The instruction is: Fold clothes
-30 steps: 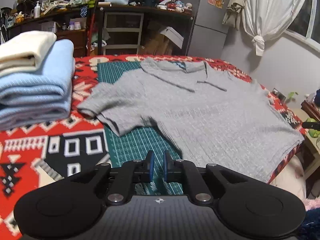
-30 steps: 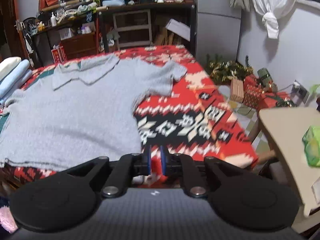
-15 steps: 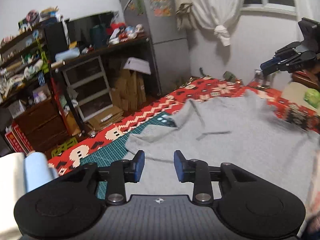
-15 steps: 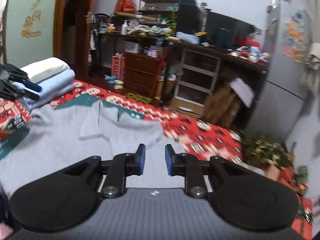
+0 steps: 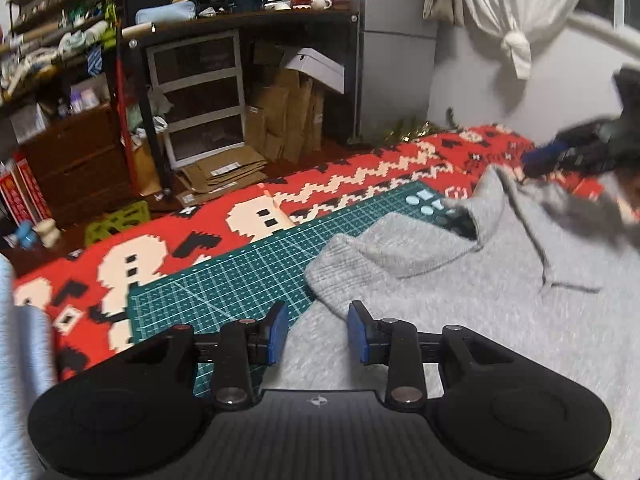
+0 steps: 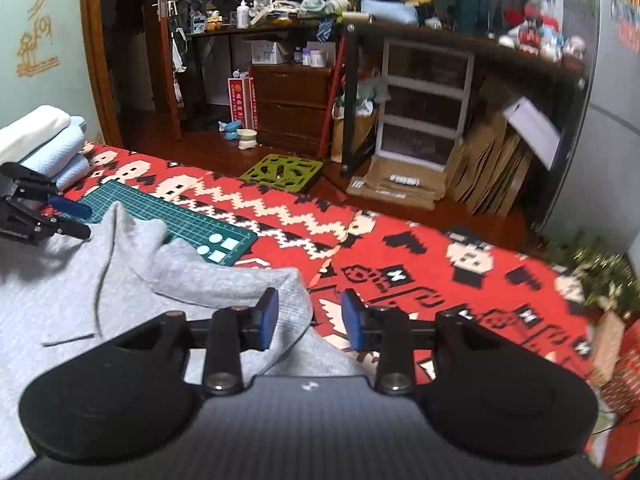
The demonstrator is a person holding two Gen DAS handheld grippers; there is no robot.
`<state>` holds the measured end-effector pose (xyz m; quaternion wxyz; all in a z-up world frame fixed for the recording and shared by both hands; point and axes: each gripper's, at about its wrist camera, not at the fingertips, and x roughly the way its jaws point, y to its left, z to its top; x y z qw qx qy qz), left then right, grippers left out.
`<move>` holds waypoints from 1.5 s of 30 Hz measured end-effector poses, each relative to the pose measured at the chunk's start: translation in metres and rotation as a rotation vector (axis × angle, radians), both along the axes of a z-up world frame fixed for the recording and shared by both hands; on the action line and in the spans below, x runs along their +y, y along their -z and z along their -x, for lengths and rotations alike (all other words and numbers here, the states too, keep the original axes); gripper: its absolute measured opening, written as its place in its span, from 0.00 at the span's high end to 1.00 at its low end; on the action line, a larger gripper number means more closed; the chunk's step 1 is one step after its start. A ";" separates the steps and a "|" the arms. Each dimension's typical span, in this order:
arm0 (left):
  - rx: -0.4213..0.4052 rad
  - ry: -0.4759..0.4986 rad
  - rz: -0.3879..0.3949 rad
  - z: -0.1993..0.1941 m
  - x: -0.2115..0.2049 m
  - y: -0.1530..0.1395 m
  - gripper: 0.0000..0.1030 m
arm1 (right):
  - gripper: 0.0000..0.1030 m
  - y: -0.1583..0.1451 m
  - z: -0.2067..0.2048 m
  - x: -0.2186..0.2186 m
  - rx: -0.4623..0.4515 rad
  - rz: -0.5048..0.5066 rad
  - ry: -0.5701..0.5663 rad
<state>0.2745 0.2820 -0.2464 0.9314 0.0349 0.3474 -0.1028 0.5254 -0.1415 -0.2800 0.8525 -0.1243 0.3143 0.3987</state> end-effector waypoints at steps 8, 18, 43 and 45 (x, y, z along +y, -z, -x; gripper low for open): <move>-0.014 0.011 0.047 -0.011 0.000 0.007 0.61 | 0.60 0.035 -0.018 0.005 0.065 -0.033 -0.008; -0.064 0.033 -0.001 0.024 -0.027 -0.013 0.94 | 0.93 0.010 0.022 0.002 0.018 -0.039 -0.010; 0.043 -0.210 0.234 -0.037 0.007 -0.024 0.95 | 0.94 -0.007 -0.025 -0.008 0.202 -0.224 0.238; 0.051 -0.233 0.217 -0.051 0.010 -0.022 0.95 | 0.94 -0.003 -0.041 -0.002 0.202 -0.218 0.254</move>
